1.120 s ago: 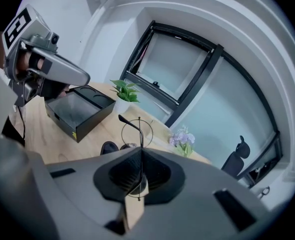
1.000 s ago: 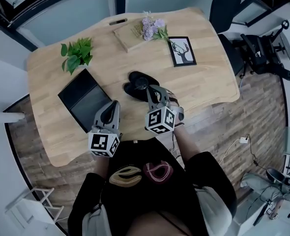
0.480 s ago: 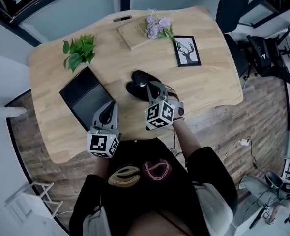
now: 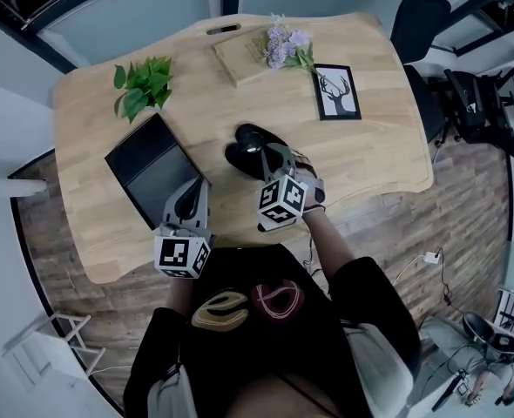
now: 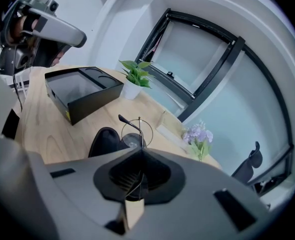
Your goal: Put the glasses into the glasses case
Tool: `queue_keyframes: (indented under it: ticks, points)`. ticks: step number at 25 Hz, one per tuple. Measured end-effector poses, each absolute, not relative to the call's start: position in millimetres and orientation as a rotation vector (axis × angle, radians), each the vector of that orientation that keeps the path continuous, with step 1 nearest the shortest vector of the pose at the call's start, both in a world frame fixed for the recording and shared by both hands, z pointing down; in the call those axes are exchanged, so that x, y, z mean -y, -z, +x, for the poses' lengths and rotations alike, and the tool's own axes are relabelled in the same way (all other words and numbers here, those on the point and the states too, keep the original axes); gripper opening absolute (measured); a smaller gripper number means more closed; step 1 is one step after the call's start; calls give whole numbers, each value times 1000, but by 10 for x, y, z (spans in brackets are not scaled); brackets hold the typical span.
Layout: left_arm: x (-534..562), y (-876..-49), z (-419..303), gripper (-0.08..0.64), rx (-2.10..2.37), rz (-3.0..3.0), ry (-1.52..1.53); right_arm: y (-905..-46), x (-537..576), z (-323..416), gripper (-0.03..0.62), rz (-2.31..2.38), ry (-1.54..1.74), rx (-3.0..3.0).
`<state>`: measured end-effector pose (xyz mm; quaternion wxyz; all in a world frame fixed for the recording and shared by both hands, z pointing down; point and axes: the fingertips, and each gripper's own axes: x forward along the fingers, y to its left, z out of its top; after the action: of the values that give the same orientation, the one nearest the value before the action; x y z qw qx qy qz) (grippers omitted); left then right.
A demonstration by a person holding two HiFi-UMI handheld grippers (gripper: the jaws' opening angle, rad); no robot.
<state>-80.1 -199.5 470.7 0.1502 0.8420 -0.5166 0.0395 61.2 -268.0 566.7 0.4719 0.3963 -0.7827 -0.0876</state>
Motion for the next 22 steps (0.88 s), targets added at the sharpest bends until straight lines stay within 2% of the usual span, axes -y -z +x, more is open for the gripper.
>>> queue_keyframes:
  ticks: [22]
  points:
    - [2102,-4798,-719,18,1522,2371,-131,-6117,2887,592,13,888,172,1888]
